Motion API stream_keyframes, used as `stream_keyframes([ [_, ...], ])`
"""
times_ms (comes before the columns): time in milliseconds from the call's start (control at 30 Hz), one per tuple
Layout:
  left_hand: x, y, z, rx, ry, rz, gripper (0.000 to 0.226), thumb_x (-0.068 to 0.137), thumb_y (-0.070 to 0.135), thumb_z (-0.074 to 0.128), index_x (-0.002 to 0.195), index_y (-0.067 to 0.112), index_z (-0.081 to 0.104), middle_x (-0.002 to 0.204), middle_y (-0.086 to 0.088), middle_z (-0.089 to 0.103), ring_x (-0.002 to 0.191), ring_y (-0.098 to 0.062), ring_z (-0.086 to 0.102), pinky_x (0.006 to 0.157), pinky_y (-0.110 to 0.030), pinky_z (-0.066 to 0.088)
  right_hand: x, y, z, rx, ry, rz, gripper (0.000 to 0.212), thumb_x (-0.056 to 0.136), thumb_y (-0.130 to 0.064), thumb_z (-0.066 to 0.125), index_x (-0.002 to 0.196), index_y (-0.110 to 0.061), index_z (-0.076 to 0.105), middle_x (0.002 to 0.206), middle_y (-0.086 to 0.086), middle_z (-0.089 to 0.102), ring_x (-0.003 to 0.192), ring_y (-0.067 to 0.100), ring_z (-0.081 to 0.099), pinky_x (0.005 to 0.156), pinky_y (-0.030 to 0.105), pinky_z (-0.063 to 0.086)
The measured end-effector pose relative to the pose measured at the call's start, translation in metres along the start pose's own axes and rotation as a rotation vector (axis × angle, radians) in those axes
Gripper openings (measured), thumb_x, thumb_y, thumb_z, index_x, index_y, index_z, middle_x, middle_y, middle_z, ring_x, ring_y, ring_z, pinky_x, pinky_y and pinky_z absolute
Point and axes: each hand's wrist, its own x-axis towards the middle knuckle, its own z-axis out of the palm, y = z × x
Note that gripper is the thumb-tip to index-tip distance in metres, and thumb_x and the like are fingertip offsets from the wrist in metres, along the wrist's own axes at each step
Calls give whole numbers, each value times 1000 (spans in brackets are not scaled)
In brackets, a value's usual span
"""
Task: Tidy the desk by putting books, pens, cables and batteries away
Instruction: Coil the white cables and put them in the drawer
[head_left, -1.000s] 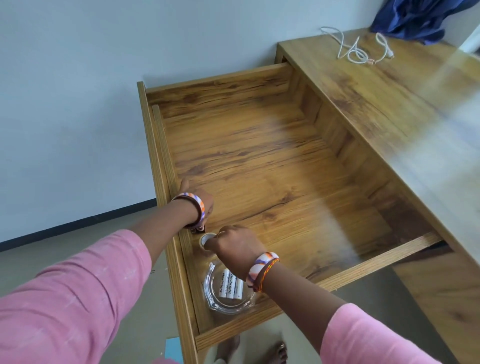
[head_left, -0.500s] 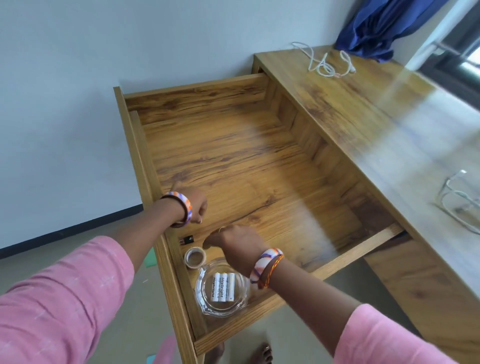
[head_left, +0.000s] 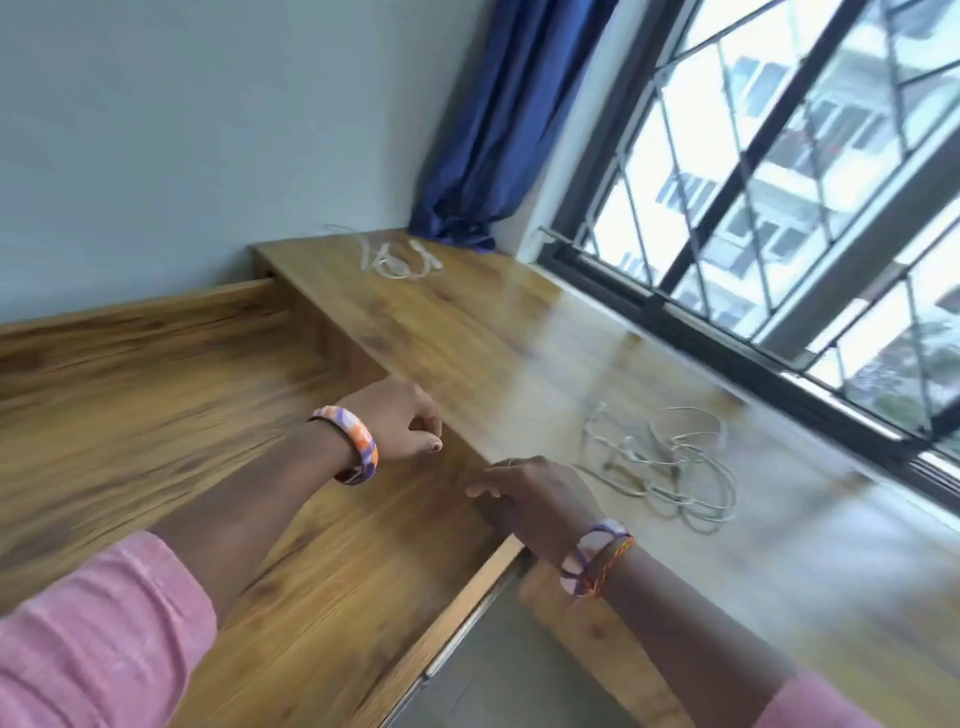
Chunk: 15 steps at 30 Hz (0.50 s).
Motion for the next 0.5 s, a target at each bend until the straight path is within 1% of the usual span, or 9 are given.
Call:
stream_keyframes([
  [33,17,16,3,-12,5,38,18,85,26,62,95,15,71,93,0,69,90,-14,62,75,-22,43,-10,20,-3,15,50,45,38,84,-23,41,114,-31,63,113,-4,66,103,22,60,77,28,44],
  [100,48,45,12,-16,12,96,18,84,28,63,95,17,71,93,0,70,88,-14,62,78,-23,45,-30,61,-3,52,157,117,40,84,-11,43,113,-27,64,119,-5,64,103,23,62,78,31,50],
  [167,84,76,27,-3,26,150,19,83,30,63,97,18,70,96,0,70,92,-14,61,84,-26,46,-51,108,0,28,217,186,45,79,-1,53,117,-23,62,128,0,59,114,27,57,90,38,49],
  [233,117,108,45,46,12,187,26,84,34,63,106,21,67,108,-1,66,102,-14,58,90,-24,42,-70,152,3,-56,173,298,50,82,-8,56,129,-23,50,146,2,40,134,27,36,106,40,35],
  [300,144,130,69,99,-102,170,40,83,36,63,121,23,57,122,-2,56,114,-16,50,93,-22,35,-86,186,5,-111,57,371,53,86,-17,54,136,-25,40,153,1,24,142,22,16,112,37,25],
  [333,156,139,82,140,-184,133,48,81,36,65,126,24,52,128,-3,52,119,-17,47,95,-22,34,-93,198,7,-128,10,380,52,87,-20,54,137,-26,39,153,1,24,142,19,14,111,36,25],
  [367,165,147,95,192,-254,91,52,79,35,67,127,25,50,131,-2,50,121,-17,46,96,-23,36,-99,210,10,-135,-25,379,50,88,-23,53,136,-26,40,151,0,28,141,19,17,109,34,26],
  [400,173,154,105,246,-279,56,50,77,33,69,124,26,52,131,0,51,120,-17,48,96,-24,39,-103,220,13,-138,-41,372,47,88,-24,54,134,-27,42,147,-1,36,138,18,23,106,33,28],
  [500,188,165,115,343,-194,21,26,80,25,63,106,26,65,116,4,65,108,-16,60,84,-24,47,-109,241,18,-130,-32,337,39,86,-23,52,125,-28,51,130,-5,54,127,19,40,97,31,34],
])
